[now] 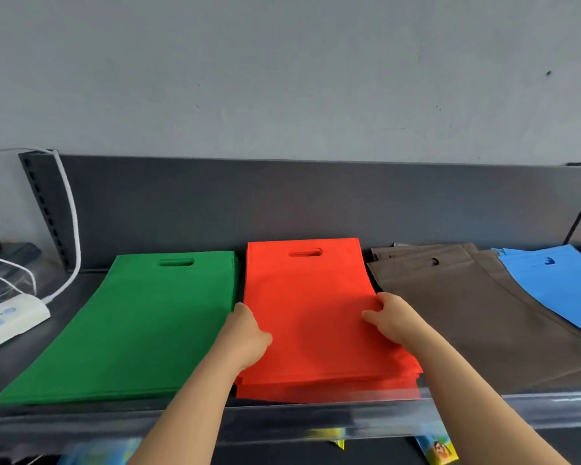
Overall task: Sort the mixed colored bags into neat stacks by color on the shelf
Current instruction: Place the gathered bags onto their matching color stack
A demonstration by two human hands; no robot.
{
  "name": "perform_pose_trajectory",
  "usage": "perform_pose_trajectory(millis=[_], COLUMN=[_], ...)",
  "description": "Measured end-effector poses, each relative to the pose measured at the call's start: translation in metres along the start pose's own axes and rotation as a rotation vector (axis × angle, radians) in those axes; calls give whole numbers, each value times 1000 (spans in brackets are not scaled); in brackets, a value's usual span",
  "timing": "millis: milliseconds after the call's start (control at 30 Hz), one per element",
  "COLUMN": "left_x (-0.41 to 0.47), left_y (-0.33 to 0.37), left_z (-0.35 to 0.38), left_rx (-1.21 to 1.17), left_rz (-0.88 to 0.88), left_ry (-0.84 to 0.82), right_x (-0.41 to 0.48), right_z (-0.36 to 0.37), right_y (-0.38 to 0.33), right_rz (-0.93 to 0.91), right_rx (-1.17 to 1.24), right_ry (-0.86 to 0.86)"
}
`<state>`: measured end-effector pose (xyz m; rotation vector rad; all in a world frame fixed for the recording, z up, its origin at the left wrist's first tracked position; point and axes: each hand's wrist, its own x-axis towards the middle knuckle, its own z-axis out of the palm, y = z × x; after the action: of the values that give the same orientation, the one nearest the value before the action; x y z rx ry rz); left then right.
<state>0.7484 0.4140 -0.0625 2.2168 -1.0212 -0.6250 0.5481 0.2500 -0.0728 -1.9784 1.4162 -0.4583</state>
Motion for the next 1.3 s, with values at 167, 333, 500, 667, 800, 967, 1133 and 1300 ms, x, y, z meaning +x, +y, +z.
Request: perform_pose_trajectory(millis=[167,333,500,667,800,967,1133,1300], left_x=[-4,-11,-34,-38,-37,-35,-36,-36], left_y=[-4,-14,-11,-15,-17,-18,-16,-12], left_z=[2,2,10,14,15,9,6,7], left_rx=[-10,-38,119,175,166,118,174,193], left_rz=[10,38,113,150,202,216,231,230], left_ry=[-35,-111,-201,-215,-124,-108,-81,-48], right_x=[-18,-37,-63,-73,-74,-72,-68,-65], right_z=[-5,-13,-26,-24,-20,-23,-25,-21], right_y=[3,14,17,24,26,32,39,37], right_rz=[-27,-65,-80,-93,-132,-145,-122,-150], right_rx=[-6,90,4,-240,-209,-107,-27,-64], right_ry=[-53,-115,-304,-386,-296,-236,-222,-179])
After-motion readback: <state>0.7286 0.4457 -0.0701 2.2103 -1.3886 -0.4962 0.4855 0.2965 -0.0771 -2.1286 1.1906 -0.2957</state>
